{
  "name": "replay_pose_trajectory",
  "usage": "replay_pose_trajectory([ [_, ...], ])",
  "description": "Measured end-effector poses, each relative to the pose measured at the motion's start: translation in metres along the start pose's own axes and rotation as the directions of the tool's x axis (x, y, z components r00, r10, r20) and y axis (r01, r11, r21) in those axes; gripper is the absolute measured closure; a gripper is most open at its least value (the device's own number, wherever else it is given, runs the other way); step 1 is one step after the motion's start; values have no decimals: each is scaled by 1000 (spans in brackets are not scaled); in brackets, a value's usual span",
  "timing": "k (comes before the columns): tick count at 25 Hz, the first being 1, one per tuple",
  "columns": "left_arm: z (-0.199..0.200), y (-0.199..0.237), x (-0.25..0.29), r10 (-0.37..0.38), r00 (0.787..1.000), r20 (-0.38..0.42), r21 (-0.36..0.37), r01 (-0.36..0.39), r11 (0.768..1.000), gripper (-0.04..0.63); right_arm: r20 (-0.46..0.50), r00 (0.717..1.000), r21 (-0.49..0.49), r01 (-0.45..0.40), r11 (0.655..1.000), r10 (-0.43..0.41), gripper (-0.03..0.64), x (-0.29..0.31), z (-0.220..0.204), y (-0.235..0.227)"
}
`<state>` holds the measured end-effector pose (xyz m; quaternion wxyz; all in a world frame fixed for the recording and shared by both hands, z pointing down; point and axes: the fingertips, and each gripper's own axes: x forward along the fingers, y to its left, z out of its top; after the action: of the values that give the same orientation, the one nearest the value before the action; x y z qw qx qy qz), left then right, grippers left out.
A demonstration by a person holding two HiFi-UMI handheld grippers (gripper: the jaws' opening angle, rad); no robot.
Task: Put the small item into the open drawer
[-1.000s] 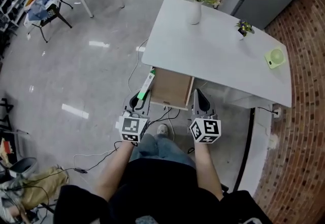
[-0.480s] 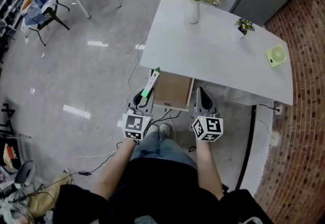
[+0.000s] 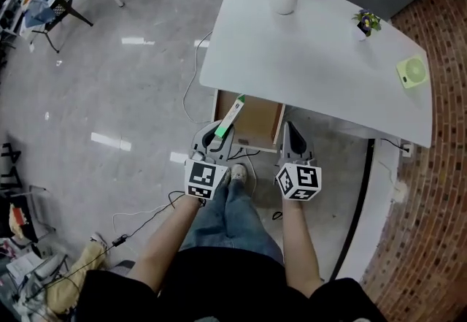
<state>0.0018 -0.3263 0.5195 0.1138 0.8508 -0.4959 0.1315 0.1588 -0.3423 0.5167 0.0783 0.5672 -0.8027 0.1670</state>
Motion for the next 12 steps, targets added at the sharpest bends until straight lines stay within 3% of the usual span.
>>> replay_pose_trajectory([
  [12,-123,5,88,-41,993,-111,-33,37,999,509,-136,990,7,-33,999,34,615,77,-124,-16],
])
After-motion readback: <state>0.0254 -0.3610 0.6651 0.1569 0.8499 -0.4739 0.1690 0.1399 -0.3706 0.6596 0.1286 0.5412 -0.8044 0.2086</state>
